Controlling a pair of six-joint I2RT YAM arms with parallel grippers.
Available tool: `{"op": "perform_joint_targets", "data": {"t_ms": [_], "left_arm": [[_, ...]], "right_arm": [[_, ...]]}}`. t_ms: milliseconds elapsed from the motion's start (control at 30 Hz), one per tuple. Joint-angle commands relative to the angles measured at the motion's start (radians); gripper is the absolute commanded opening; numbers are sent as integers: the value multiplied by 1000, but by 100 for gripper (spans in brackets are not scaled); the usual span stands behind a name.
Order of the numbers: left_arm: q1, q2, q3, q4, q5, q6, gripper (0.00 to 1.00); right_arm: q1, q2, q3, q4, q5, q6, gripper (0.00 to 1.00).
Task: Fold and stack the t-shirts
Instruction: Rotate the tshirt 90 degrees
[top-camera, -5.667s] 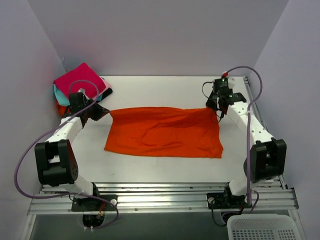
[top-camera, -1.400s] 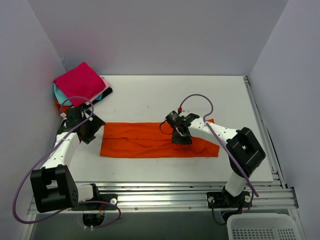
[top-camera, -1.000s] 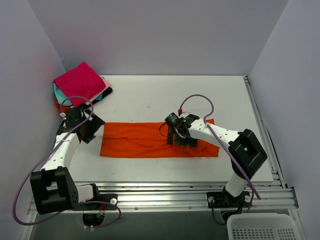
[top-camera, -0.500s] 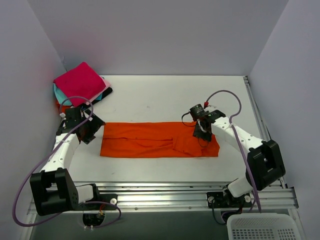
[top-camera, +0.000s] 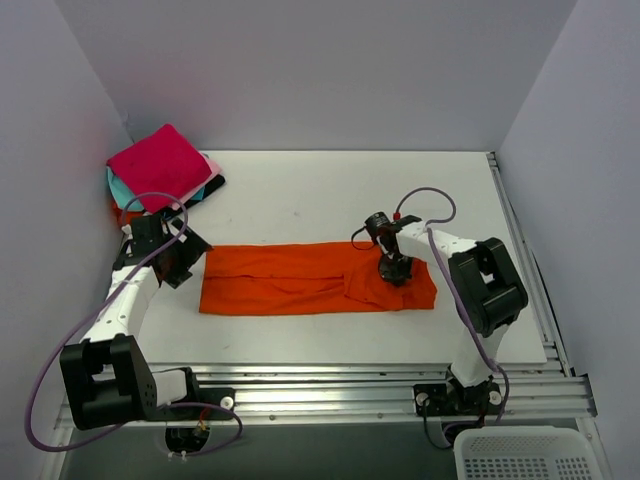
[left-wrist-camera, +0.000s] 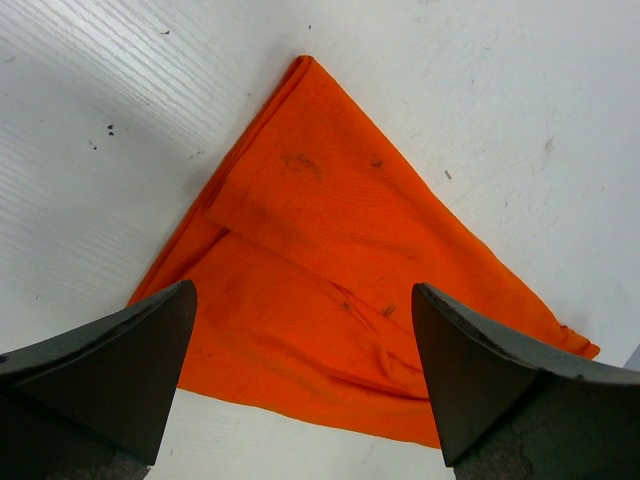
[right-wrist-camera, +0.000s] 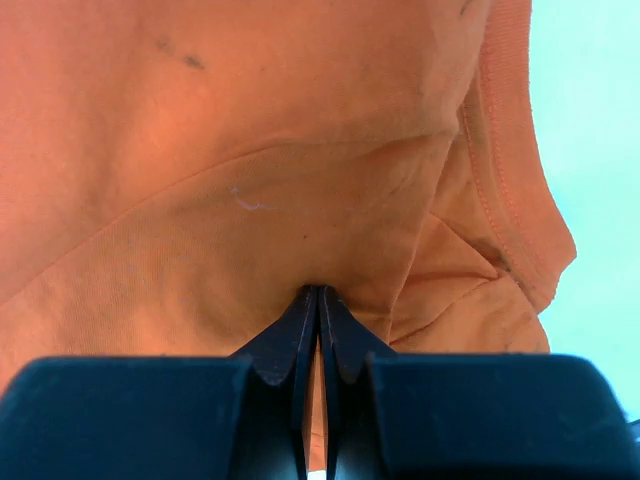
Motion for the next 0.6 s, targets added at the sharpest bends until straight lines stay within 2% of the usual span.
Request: {"op": "perform_joint_targets", "data": {"t_ms": [0,133,200,267,300,367,400,433,467,500,533,567], "left_arm": [[5,13,26,28,24,17,98],[5,39,30,34,39,17,98],[5,54,33,37,51,19,98],[5,65,36,39,59,20,98],[5,73,38,40,64,25,98],[5,83,41,40,67,33,98],[5,97,49,39,71,43,97],[5,103,50,36,73,49,98],[7,117,55,33,76,54,98],[8,125,61,31,84,63,98],[8,134,67,28,88,68,97],[8,139,73,17,91,71,98]], "right_arm": [[-9,92,68,6,10,-7,0],[-29,277,229,-4,10,-36,0],[-40,360,387,-17,4,-53,0],[-59,513,537,-57,-4,-76,0],[-66,567,723,-75,-17,-83,0],[-84,746,948,-115,-63,-108,0],[-87,803,1064,-112,-143,-116,0],[-92,901,1275,-53,-207,-123,0],[-96,934,1349,21,-311,-145,0],[-93,943,1380,123,-403,-146,3],[-90,925,1378,308,-488,-134,12],[-84,903,1371,375,-488,-99,35]]}}
